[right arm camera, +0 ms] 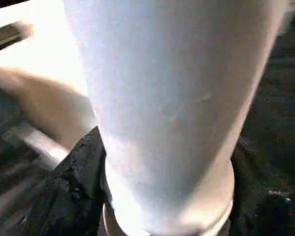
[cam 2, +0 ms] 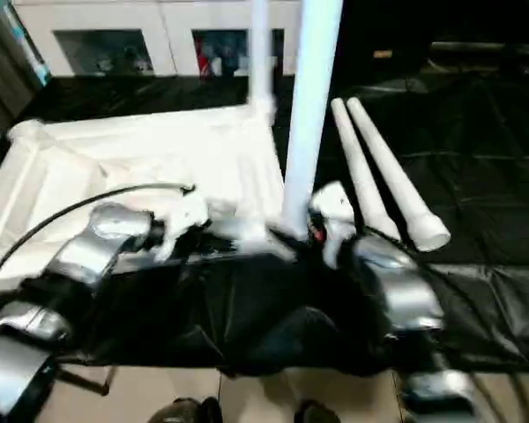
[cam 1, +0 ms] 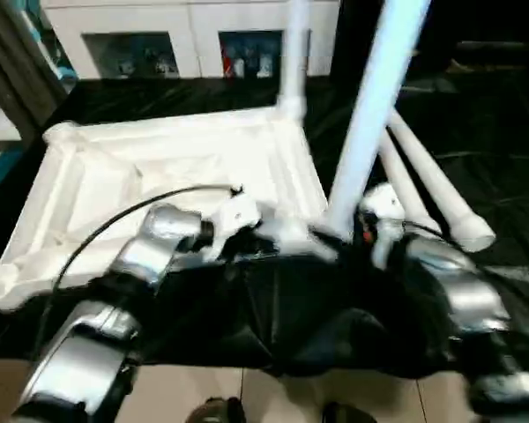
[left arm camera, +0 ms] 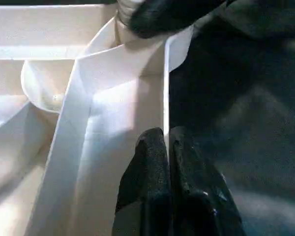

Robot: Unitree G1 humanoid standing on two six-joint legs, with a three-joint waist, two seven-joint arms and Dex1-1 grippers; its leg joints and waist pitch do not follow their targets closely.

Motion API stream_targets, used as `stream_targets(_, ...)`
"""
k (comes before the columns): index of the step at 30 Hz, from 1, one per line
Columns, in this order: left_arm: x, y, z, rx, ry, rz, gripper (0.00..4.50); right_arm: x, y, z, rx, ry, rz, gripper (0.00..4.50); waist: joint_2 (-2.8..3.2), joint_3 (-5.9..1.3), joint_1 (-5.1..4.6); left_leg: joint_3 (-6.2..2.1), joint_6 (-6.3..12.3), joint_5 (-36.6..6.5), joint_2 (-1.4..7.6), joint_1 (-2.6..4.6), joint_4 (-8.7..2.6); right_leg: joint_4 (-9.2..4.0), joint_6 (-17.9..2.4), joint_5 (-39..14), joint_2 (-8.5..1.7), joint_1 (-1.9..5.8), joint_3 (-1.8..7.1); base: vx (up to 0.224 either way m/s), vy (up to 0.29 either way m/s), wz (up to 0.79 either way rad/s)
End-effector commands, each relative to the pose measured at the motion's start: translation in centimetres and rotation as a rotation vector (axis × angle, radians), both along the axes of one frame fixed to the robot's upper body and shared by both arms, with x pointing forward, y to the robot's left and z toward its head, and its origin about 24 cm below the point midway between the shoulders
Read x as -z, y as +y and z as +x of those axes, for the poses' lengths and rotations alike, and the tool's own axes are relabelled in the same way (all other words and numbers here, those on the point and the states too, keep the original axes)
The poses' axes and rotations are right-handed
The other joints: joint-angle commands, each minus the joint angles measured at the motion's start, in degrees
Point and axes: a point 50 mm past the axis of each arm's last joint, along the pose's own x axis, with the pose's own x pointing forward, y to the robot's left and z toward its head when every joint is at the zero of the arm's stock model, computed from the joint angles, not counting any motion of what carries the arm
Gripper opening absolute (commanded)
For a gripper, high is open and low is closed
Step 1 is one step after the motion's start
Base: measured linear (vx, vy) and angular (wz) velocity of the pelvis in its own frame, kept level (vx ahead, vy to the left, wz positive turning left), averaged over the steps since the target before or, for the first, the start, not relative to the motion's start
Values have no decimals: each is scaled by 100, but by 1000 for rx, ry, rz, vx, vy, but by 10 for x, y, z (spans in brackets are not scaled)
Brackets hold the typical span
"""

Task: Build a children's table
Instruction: Rotate leg to tighten

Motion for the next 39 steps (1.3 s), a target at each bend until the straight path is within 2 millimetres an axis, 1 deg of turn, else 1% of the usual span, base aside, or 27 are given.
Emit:
stream_targets(1,-6,-6,12,-134,-45,4,0,26,-3,3,227,119,11,276,-34,-424,-37,-332,-153,-2129,473,251,-535,-411,-1108,-2056,-318,170,239,0,0,0)
stream_targets(2,-7,-8,14,-149,-51,4,0,27,-1,4,245,125,19,275,-12,-417,-53,-324,-196,-2212,464,274,-532,-421,-1128,-2008,-315,142,244,0,0,0)
stream_targets(4,-9,-16,17,-194,-63,-13,0,30,7,7,289,141,33,275,-3,-417,-64,-321,-187,-2288,449,268,-531,-433,-1095,-2036,-322,141,246,0,0,0)
stream_targets(5,-11,-21,19,-218,-65,-25,0,31,12,9,312,149,36,275,-6,-414,-57,-310,-197,-2335,448,299,-528,-449,-1086,-2033,-313,120,246,0,0,0)
stream_targets(6,-13,-34,22,-260,-76,-62,0,29,27,13,323,145,62,275,24,-418,-51,-318,-201,-2352,444,299,-524,-451,-1081,-2021,-318,129,245,0,0,0)
stream_targets(7,-14,-40,22,-273,-79,-79,0,27,35,15,320,139,78,275,7,-422,-72,-319,-198,-2298,439,260,-523,-438,-1106,-1934,-325,152,243,0,0,0)
stream_targets(9,-14,-45,22,-275,-83,-93,0,25,40,17,312,132,87,275,5,-422,-57,-317,-134,-2268,437,260,-527,-455,-1088,-1896,-321,162,234,0,0,0)
stream_targets(10,-14,-52,19,-258,-86,-103,0,22,47,19,304,114,85,331,4,-427,-54,-317,-96,-2253,443,254,-527,-446,-1087,-1843,-324,169,235,0,0,0)
stream_targets(13,-10,-57,13,-190,-79,-102,0,17,51,22,292,96,100,351,2,-439,-61,-316,36,-2086,443,215,-524,-422,-1113,-1658,-327,201,235,0,0,0)
stream_targets(16,-7,-53,7,-111,-78,-83,0,11,49,23,250,56,92,389,-8,-456,-63,-311,126,-1945,445,205,-518,-403,-1160,-1514,-322,220,230,0,0,0)
stream_targets(17,-6,-50,6,-92,-76,-76,0,9,48,23,228,46,88,389,0,-457,-77,-318,212,-1826,443,165,-511,-386,-1174,-1480,-335,246,226,0,0,0)
stream_targets(19,-5,-46,5,-64,-75,-69,0,6,45,21,180,34,84,389,-7,-463,-77,-308,269,-1777,444,179,-500,-387,-1191,-1436,-328,240,227,0,0,0)
stream_targets(20,-4,-39,2,-31,-65,-62,0,3,41,19,115,18,63,389,-9,-466,-66,-309,329,-1673,447,169,-494,-381,-1206,-1338,-328,264,223,0,0,0)
stream_targets(21,-3,-35,1,-10,-65,-52,0,2,37,16,74,9,41,389,-8,-476,-65,-303,368,-1571,449,161,-485,-364,-1221,-1221,-325,270,226,0,0,0)
stream_targets(22,-3,-31,0,11,-69,-46,0,1,34,14,41,3,23,389,-3,-503,-56,-295,455,-1347,456,162,-468,-320,-1292,-909,-316,277,220,0,0,0)
stream_targets(23,-1,-27,-1,25,-57,-36,0,0,31,12,0,-2,5,389,0,-519,-51,-279,564,-1138,456,158,-443,-287,-1380,-612,-308,280,215,0,0,0)
stream_targets(24,0,-22,-3,46,-53,-24,0,-1,26,8,-44,-8,-13,389,7,-526,-13,-270,679,-962,459,154,-420,-257,-1424,-396,-299,289,204,0,0,0)
stream_targets(25,0,-17,-5,73,-53,-15,0,-3,21,4,-90,-10,-27,389,-8,-532,4,-268,729,-879,466,158,-415,-241,-1456,-282,-297,295,203,0,0,0)
stream_targets(26,2,-12,-7,94,-40,-1,0,-4,16,0,-143,-12,-46,389,4,-538,21,-269,825,-753,475,146,-400,-209,-1498,-115,-303,304,200,0,0,0)
stream_targets(27,3,-8,-8,110,-34,10,0,-5,12,-4,-180,-13,-65,389,11,-545,30,-259,869,-724,485,151,-389,-194,-1561,-45,-313,286,201,0,0,0)
stream_targets(29,3,-2,-11,146,-22,14,0,-7,4,-10,-243,-10,-89,389,1,-548,46,-260,891,-713,483,154,-383,-204,-1586,-87,-310,295,196,0,0,0)
stream_targets(31,2,2,-14,181,-11,12,0,-8,-3,-17,-296,-4,-112,389,6,-532,80,-264,843,-876,500,154,-397,-218,-1568,-330,-321,299,201,0,0,0)
stream_targets(32,1,6,-15,193,-7,6,0,-9,-9,-20,-322,-2,-131,389,6,-519,89,-263,779,-1030,511,165,-421,-248,-1536,-559,-314,286,205,0,0,0)
stream_targets(34,0,9,-15,197,-7,3,0,-10,-13,-22,-335,1,-140,389,3,-517,91,-266,686,-1146,510,174,-427,-260,-1516,-742,-316,279,210,0,0,0)
stream_targets(35,-2,11,-16,209,-1,-2,0,-11,-16,-24,-348,7,-139,389,4,-498,91,-266,537,-1374,508,191,-449,-301,-1475,-1062,-320,260,218,0,0,0)
stream_targets(36,-2,13,-16,219,6,-4,0,-12,-17,-25,-357,11,-138,389,0,-491,97,-270,453,-1448,515,192,-464,-307,-1445,-1186,-321,260,226,0,0,0)
stream_targets(39,-3,16,-18,242,25,0,0,-13,-19,-26,-374,15,-141,389,2,-506,106,-272,405,-1425,512,197,-462,-294,-1436,-1119,-324,260,232,0,0,0)
